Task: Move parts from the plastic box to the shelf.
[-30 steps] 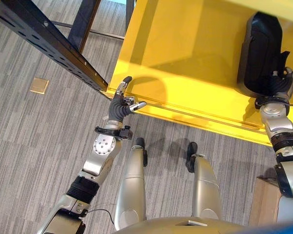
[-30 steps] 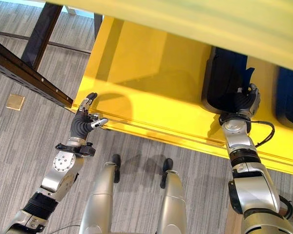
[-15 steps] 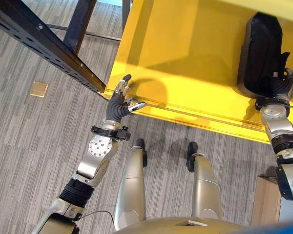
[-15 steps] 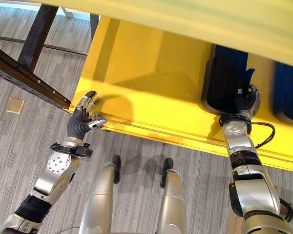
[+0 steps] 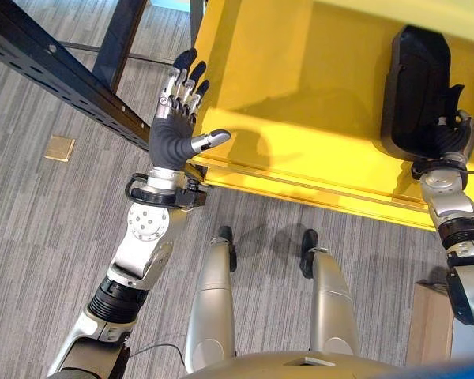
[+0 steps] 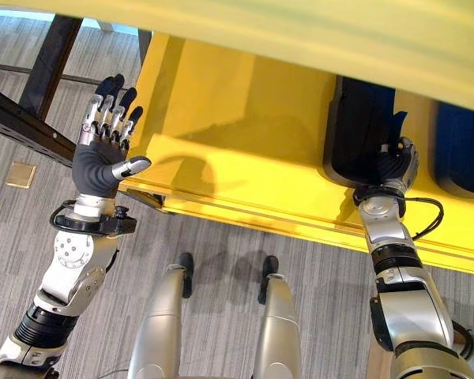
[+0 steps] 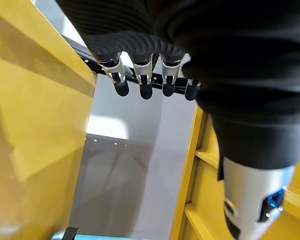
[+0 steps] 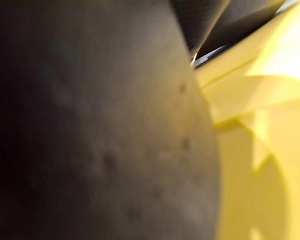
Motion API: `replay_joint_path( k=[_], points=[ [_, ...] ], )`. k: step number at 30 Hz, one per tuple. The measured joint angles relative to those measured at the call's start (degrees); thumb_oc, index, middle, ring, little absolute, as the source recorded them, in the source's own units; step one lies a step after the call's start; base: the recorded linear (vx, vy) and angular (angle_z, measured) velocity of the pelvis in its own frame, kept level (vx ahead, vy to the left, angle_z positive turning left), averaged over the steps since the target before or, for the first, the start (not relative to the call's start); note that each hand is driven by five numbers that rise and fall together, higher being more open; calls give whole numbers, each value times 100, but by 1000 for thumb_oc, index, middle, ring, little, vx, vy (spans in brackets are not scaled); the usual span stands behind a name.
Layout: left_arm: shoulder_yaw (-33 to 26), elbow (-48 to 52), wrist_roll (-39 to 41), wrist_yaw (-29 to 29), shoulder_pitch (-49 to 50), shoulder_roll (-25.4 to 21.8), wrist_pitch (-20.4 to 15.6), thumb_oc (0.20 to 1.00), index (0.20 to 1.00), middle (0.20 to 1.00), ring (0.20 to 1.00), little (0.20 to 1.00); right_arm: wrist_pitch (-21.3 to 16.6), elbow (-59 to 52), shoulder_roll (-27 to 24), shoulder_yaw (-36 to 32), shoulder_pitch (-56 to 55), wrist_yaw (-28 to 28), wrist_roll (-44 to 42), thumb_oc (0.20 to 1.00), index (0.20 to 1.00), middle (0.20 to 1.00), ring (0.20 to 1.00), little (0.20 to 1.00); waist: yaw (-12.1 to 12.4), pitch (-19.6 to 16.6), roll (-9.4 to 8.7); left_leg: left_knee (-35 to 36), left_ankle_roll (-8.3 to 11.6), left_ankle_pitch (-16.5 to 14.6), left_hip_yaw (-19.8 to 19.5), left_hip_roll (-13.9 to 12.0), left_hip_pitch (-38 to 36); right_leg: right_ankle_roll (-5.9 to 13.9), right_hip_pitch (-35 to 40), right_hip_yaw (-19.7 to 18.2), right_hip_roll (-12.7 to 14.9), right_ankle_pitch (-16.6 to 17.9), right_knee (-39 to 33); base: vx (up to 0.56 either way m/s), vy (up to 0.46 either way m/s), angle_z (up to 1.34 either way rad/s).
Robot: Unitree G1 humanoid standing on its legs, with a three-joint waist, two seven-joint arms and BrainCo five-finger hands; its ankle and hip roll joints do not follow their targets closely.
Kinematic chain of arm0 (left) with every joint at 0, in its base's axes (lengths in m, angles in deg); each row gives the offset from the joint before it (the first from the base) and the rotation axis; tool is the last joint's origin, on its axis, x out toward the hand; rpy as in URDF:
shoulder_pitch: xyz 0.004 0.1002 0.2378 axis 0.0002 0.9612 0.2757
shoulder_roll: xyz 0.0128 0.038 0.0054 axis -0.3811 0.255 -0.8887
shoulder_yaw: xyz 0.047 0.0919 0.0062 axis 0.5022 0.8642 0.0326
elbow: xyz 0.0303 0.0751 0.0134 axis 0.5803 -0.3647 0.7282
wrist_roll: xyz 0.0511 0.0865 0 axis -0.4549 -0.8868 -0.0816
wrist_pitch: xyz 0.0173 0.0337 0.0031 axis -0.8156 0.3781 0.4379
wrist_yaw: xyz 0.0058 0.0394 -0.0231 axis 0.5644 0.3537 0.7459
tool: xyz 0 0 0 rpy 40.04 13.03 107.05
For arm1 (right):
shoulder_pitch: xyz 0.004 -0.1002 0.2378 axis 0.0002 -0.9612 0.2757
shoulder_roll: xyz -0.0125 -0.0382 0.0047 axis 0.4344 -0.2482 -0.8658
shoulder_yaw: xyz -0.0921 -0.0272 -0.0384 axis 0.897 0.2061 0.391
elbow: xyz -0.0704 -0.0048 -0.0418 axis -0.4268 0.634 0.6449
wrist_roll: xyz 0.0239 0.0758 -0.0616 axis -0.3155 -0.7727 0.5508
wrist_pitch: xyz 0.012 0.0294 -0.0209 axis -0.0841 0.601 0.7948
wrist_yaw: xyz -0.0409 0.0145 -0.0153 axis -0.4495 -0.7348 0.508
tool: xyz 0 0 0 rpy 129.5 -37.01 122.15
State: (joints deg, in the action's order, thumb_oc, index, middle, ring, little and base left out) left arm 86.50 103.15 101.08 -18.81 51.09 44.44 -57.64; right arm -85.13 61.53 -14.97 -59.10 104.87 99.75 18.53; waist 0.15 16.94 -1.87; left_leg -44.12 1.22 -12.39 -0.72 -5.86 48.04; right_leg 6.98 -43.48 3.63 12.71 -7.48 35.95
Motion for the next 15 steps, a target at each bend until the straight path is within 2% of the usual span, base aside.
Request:
replay_joint_path(
  k=[15],
  points=[
    [224,-13,-52,9,-276,78,0,1000,1000,1000,1000,1000,4,-8,1,22,2,-2,2,200,200,200,200,200,-77,6,-12,-9,22,-17,-1,-21,-1,-19,-4,-3,-44,-11,-2,0,0,0]
  ],
)
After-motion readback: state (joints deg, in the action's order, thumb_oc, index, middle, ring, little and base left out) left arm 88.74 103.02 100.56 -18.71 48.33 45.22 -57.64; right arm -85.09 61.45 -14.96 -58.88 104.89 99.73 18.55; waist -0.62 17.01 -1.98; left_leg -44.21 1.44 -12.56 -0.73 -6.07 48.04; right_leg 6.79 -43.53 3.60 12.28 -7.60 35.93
